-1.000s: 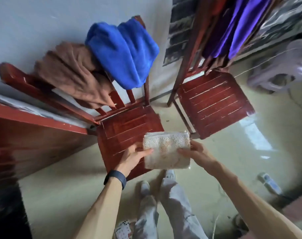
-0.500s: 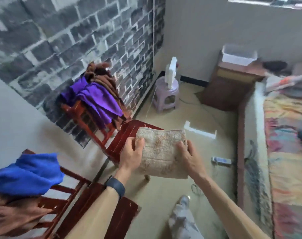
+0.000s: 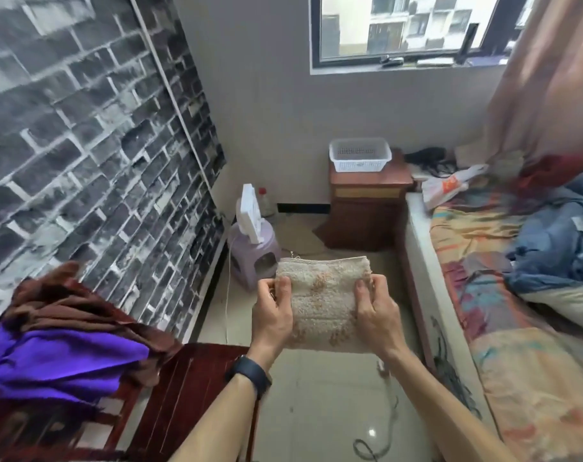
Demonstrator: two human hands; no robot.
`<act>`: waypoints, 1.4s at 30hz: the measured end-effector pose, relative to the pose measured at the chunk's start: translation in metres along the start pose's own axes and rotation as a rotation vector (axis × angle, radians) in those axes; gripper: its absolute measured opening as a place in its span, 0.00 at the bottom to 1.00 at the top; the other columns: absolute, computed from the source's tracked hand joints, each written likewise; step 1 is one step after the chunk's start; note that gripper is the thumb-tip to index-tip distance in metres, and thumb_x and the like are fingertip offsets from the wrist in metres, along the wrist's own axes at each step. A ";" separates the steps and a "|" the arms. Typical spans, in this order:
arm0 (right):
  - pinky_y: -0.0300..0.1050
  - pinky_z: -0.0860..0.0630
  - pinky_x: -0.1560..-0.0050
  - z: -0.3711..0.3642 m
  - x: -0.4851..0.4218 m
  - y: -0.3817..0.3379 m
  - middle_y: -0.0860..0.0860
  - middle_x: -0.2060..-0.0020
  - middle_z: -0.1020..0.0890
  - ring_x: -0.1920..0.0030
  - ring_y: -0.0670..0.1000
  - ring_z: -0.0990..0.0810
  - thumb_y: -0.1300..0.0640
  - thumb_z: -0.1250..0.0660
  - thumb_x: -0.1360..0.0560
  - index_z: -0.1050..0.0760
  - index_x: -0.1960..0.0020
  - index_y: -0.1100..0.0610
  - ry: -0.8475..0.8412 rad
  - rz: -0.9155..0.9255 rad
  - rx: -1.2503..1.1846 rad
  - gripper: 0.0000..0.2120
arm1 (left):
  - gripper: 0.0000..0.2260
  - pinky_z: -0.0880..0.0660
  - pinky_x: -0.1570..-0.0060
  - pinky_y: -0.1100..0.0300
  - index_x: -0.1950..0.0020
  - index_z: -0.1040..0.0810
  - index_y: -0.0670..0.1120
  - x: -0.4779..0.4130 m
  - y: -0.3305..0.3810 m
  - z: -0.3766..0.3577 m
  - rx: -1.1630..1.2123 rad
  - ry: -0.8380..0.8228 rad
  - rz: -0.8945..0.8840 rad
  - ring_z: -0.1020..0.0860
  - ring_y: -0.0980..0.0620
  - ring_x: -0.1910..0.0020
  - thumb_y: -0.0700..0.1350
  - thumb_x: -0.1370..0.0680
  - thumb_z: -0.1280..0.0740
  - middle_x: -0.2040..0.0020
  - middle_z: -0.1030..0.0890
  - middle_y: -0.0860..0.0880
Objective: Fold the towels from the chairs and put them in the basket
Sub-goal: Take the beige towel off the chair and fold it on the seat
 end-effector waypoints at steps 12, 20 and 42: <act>0.50 0.28 0.59 -0.006 -0.235 0.006 0.49 0.59 0.20 0.59 0.48 0.22 0.53 0.42 0.16 0.31 0.50 0.53 0.085 0.032 0.055 0.05 | 0.18 0.33 0.65 0.57 0.52 0.29 0.41 -0.221 0.015 -0.127 0.033 -0.076 0.052 0.28 0.55 0.69 0.57 0.18 0.41 0.67 0.27 0.52; 0.40 0.30 0.64 -0.020 -0.428 -0.027 0.49 0.64 0.22 0.65 0.46 0.25 0.53 0.43 0.16 0.33 0.55 0.49 0.112 -0.011 0.086 0.09 | 0.14 0.31 0.60 0.56 0.50 0.28 0.46 -0.427 0.056 -0.201 -0.007 -0.217 0.040 0.25 0.50 0.62 0.57 0.18 0.39 0.63 0.23 0.52; 0.50 0.33 0.54 -0.003 -0.826 0.098 0.48 0.59 0.22 0.55 0.56 0.24 0.48 0.46 0.16 0.31 0.49 0.53 -0.068 -0.319 0.212 0.10 | 0.16 0.31 0.58 0.57 0.47 0.27 0.47 -0.721 0.072 -0.466 -0.167 -0.422 0.372 0.24 0.54 0.54 0.59 0.18 0.41 0.52 0.22 0.53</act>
Point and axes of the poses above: each hand's wrist, its own x-axis away from the middle knuckle, its own z-axis out of the back of the hand, y = z × x, the point moved 5 cm from there along -x, towards the middle knuckle
